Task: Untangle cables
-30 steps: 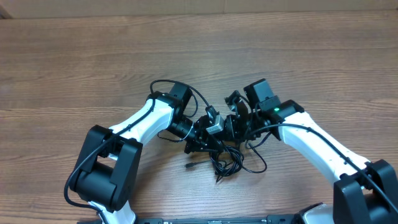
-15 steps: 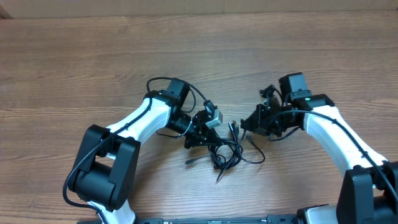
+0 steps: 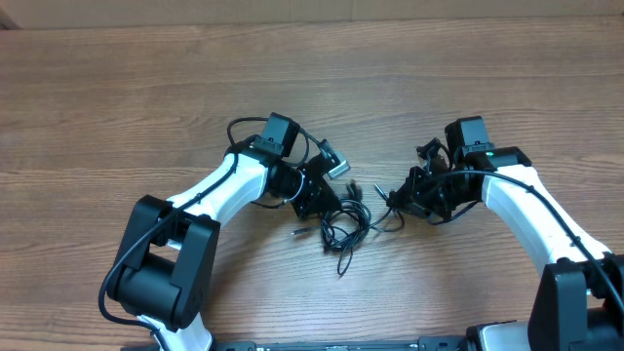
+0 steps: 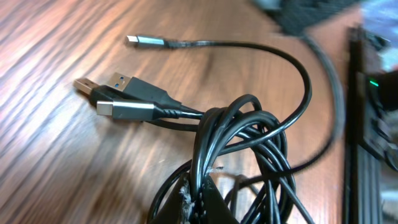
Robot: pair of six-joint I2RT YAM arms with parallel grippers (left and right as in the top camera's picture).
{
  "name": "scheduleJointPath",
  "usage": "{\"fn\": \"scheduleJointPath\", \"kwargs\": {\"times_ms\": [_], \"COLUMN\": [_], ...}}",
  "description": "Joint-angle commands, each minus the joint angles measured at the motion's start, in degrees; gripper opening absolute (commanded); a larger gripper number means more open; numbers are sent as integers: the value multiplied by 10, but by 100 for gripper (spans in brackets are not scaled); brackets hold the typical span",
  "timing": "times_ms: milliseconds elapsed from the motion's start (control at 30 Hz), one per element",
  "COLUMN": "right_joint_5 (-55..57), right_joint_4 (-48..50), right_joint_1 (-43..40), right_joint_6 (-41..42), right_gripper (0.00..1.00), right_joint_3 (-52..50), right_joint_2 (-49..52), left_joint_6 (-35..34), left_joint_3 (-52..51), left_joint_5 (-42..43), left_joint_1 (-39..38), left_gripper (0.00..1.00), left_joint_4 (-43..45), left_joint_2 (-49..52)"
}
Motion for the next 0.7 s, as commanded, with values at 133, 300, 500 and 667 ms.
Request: {"fn": "scheduleJointPath", "kwargs": {"times_ms": [133,300,500,667], "right_joint_5": [7,7,31,114], "right_joint_4": [-7,-1,28,58], "right_joint_1": [5,22,65,119], "right_joint_6": [25,31,78,162], "right_gripper": [4,4,4,4], "right_joint_3": [-1,-1,-1,-1], "right_joint_2": [-3,-3,-3,-3], "left_joint_6": [-130,-141,-143,-144], "left_joint_3": [12,12,12,12], "left_joint_5": [-102,-110,-83,-47], "left_joint_1": [4,4,4,10], "left_gripper": [4,4,4,4], "left_joint_4": [16,18,17,15], "left_joint_2": [3,3,3,2]}}
